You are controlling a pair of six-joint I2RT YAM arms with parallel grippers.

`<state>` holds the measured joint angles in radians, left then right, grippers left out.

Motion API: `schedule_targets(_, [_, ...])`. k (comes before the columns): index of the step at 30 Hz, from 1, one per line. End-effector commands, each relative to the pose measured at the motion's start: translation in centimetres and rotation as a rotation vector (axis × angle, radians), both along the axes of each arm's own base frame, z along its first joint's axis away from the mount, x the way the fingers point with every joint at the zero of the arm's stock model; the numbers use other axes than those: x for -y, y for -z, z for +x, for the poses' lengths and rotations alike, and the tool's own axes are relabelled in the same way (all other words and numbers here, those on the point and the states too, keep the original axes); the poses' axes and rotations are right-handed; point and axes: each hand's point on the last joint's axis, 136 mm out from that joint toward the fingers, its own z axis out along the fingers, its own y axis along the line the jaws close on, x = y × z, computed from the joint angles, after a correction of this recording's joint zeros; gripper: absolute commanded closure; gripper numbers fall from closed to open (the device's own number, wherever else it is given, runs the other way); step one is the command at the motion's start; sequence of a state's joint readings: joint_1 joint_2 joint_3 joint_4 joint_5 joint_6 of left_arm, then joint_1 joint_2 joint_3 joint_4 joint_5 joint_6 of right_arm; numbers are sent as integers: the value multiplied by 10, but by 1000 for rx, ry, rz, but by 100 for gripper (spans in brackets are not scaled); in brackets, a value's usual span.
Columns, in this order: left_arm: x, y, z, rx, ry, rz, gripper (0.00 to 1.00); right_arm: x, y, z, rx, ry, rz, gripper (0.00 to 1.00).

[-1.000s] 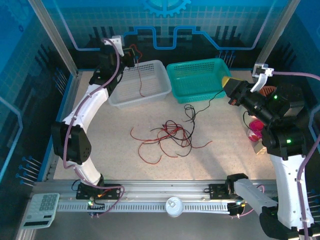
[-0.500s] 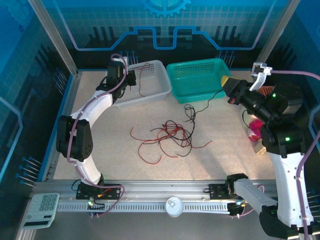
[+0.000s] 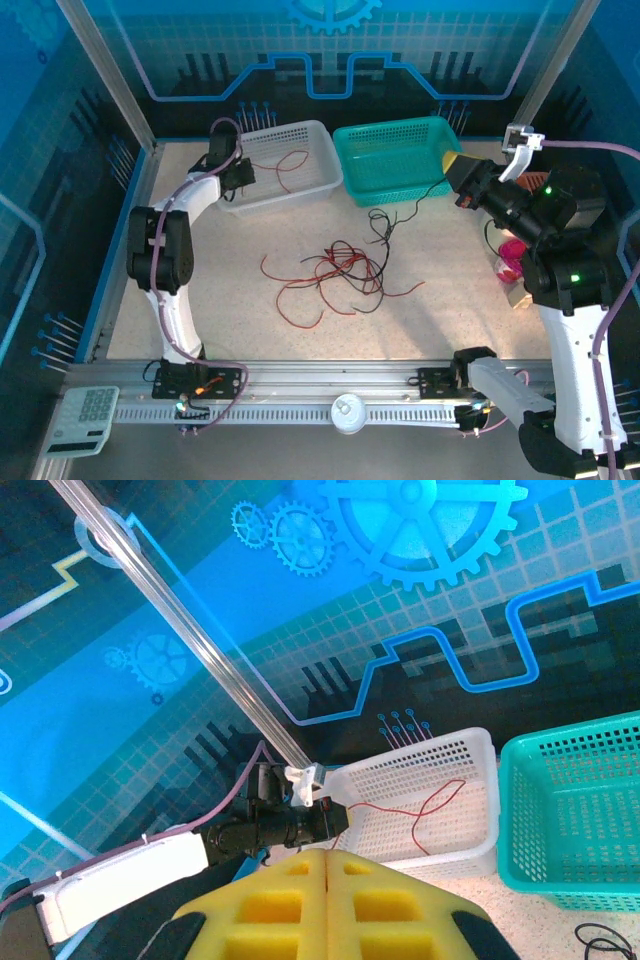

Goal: Untangle the cables

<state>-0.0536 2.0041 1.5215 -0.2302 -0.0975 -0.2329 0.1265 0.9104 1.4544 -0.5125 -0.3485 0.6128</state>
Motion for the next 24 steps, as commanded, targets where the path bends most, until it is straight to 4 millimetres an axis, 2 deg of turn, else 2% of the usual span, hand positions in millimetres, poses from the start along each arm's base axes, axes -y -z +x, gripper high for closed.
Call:
schedule_targets(1, [-1,-7,6,-22,-4,7,78,-3,-9,-2,27,-11,6,100])
schedule_targets(6, [-8,-7,9,-33,-4,26,55,-4,-10,1,24,-15,15,100])
schedule_targets(11, [-4,-27,13,2,38,22,43,-8,-16,2,34,-33,28,100])
schedule_targets(14, [1,-55,15,61,52,-6,36,-13,-21,4,43,-48,38,100])
schedule_targets(18, [15,-106,15,177,79,-100,27,-23,-32,12,67,-69,42,100])
schedule_targets(21, [29,-138,8,237,105,-148,18,-32,-46,19,100,-72,33,100])
schedule_targets(24, [41,-160,-3,273,124,-178,8,-39,-63,26,146,-67,31,100])
